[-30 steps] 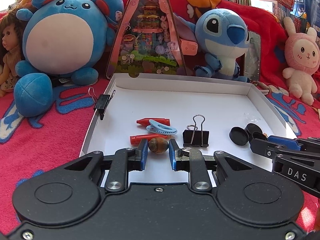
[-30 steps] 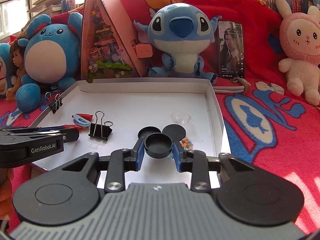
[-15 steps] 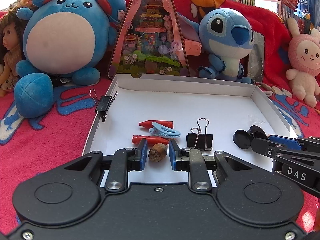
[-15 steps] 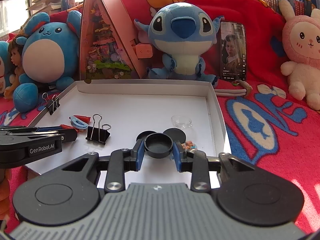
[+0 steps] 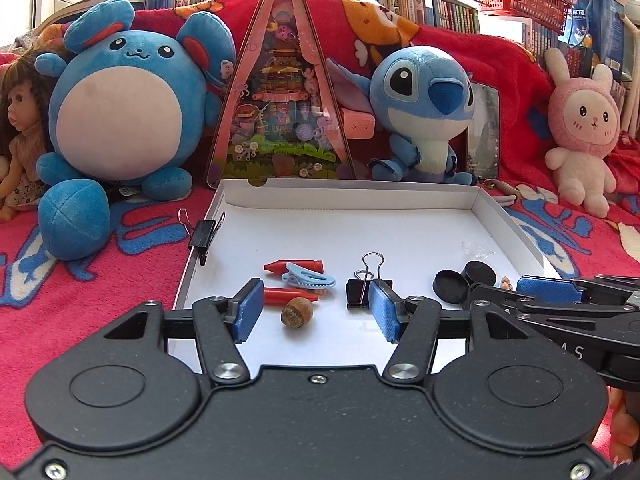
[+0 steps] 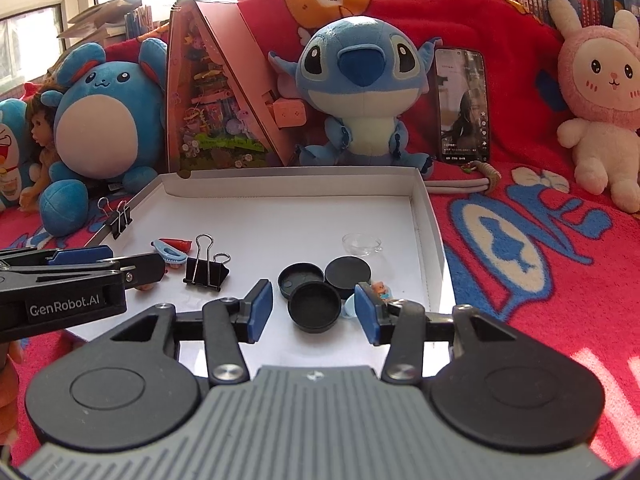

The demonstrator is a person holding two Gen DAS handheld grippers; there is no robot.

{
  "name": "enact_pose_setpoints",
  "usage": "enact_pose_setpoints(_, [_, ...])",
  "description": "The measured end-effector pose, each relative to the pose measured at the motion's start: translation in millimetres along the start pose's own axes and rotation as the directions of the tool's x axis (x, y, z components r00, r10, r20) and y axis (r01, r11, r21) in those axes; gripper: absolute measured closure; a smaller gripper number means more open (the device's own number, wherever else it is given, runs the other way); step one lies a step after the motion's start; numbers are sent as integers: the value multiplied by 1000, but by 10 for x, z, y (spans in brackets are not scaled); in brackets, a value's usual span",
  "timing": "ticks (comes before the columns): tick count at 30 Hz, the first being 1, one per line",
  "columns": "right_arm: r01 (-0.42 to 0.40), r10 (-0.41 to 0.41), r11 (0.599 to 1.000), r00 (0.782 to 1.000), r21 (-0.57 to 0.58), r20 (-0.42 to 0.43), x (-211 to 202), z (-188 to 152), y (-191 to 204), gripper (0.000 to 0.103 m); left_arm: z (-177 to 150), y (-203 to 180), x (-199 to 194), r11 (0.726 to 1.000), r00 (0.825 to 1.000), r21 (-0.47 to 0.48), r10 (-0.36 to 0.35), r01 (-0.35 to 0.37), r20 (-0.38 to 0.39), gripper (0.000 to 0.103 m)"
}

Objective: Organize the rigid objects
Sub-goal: 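Open the left tool to drop the acorn while the right tool releases the black cap, then withdraw both tools from the box toward the remaining lid and acorn on the blanket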

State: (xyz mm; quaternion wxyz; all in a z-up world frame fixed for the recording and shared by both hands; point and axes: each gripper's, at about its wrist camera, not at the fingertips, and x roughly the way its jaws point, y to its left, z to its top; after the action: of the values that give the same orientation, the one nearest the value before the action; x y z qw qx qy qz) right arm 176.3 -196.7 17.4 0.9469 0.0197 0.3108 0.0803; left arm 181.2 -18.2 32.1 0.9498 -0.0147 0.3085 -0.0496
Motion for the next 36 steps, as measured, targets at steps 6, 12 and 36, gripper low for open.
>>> enact_pose_setpoints(6, [-11, 11, 1000, 1000, 2, 14, -114, -33, -41, 30, -36, 30, -185, 1000, 1000, 9, -19, 19, 15, 28])
enact_pose_setpoints(12, [-21, 21, 1000, 999, 5, 28, -233, -83, -72, 21, -93, 72, -338, 1000, 999, 3, -31, 31, 24, 24])
enact_pose_setpoints(36, [-52, 54, 998, 997, -30, 46, -572, -326, 21, 10, -353, 211, -853, 999, 997, 16, -39, 38, 67, 20])
